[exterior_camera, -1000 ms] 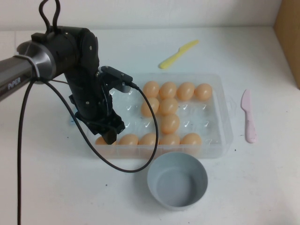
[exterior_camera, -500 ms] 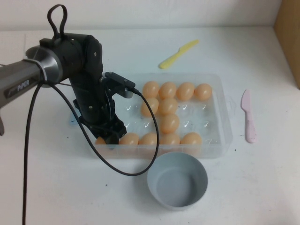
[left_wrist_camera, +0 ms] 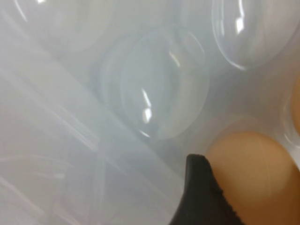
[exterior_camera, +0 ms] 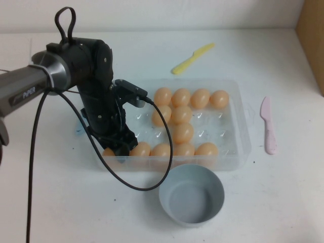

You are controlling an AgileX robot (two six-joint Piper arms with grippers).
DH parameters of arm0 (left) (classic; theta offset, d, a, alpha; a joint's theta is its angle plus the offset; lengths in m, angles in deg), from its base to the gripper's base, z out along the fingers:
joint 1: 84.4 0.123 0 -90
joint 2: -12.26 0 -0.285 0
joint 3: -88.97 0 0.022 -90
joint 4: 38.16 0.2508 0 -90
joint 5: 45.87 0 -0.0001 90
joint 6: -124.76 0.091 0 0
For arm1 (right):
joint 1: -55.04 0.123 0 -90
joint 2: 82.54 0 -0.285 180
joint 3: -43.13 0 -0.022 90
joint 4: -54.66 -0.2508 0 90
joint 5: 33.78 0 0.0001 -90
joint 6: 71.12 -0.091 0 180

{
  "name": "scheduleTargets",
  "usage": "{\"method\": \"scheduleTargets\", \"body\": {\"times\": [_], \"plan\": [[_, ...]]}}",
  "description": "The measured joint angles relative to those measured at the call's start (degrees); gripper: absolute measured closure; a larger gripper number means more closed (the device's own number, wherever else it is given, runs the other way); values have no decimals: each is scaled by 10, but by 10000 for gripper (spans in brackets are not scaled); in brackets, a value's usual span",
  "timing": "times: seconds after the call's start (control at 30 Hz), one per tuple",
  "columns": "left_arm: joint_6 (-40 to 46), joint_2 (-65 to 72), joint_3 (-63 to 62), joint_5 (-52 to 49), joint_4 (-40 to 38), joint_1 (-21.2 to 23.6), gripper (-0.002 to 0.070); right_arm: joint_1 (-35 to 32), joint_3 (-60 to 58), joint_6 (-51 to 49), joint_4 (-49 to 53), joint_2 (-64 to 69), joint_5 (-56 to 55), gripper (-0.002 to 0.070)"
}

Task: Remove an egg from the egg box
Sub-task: Pick up the egg from the plastic box, then place the egg in the bowl

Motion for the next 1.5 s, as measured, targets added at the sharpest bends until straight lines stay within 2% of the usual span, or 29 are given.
{"method": "scheduleTargets", "body": {"times": [0.27,0.8,1.1,1.27,1.5], "plan": [[0,0,0,0,1,0,347,0,0,0,0,0,0,694],[0,-19,-2,0,10,0,348,0,0,0,0,0,0,694],[-7,-44,-53,-2,14,-11,348,0,0,0,0,0,0,694],[-10,-72,-61,-6,16,-47,348,0,0,0,0,0,0,694],[-11,-115,-61,-8,15,-154,348,0,0,0,0,0,0,694]]}}
